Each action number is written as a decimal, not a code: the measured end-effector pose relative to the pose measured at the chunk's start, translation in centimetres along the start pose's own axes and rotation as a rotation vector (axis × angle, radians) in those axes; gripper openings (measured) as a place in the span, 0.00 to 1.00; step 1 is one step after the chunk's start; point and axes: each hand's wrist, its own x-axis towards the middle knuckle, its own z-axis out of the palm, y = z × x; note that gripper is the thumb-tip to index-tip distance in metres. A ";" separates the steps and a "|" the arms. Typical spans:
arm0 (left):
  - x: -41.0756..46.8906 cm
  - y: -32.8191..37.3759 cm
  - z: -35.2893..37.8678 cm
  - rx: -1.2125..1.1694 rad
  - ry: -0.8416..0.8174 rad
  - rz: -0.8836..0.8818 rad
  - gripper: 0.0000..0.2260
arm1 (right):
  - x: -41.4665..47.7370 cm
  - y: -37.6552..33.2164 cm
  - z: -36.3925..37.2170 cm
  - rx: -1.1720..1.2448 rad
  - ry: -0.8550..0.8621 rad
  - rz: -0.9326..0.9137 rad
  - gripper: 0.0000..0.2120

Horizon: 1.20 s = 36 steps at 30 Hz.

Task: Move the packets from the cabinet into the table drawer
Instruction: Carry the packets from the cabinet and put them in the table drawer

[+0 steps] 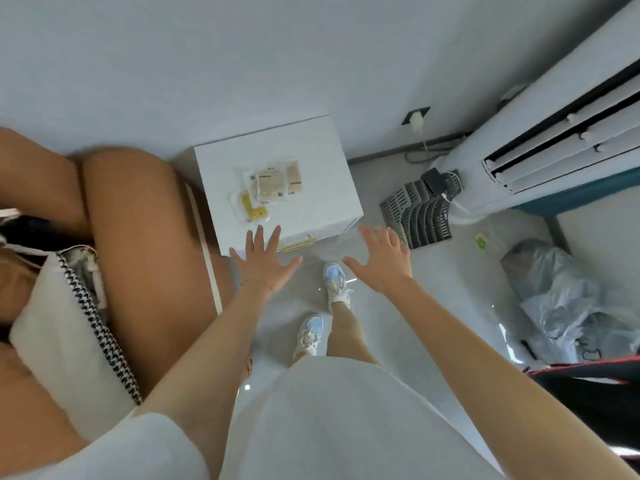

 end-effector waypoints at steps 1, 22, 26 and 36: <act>0.9 -0.1 -0.2 -0.030 0.002 -0.030 0.35 | 1.5 -0.3 -0.4 -0.015 -0.008 -0.027 0.36; 18.3 -4.5 -0.9 -0.373 0.074 -0.321 0.29 | 26.6 -7.8 -1.8 -0.118 -0.133 -0.310 0.37; 23.2 -6.0 1.9 -0.374 0.003 -0.439 0.32 | 31.2 -9.4 2.4 -0.015 -0.181 -0.204 0.39; 29.1 -4.7 6.8 -0.539 0.204 -0.759 0.34 | 37.1 -13.6 11.3 0.323 -0.147 -0.041 0.50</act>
